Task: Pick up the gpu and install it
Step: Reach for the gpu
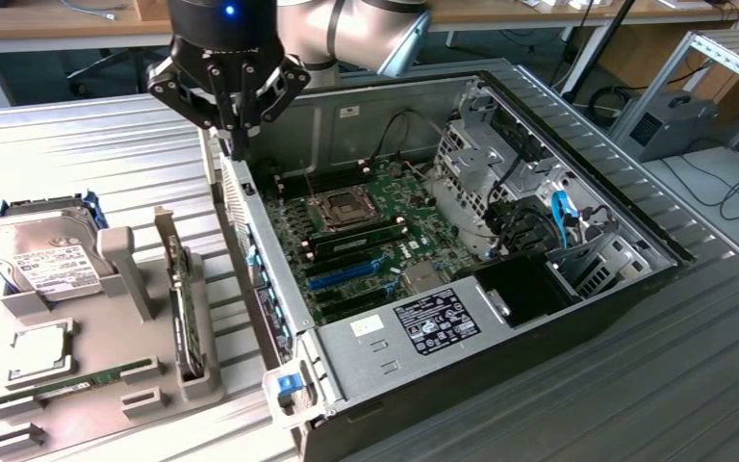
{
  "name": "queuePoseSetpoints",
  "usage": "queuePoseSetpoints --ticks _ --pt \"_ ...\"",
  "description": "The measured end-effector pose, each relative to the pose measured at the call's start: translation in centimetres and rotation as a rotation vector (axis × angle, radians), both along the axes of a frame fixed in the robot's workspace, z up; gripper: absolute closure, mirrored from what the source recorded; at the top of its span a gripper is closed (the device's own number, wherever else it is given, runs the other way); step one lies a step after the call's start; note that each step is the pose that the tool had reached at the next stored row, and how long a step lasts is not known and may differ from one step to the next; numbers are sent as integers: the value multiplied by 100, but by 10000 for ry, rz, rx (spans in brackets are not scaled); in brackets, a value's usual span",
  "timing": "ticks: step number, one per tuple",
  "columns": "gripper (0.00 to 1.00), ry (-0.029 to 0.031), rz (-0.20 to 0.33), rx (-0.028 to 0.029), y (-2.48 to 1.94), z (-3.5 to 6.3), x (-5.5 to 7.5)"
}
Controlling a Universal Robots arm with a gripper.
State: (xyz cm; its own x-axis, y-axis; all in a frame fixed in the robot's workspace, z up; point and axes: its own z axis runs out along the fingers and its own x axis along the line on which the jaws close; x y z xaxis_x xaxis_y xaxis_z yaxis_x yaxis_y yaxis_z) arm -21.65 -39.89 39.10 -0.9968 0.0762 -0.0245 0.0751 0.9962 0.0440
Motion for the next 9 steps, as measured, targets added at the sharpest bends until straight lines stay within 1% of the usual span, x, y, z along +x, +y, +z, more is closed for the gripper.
queuePoseSetpoints --ticks 9 --pt "89 0 0 0 0 -1 -25"
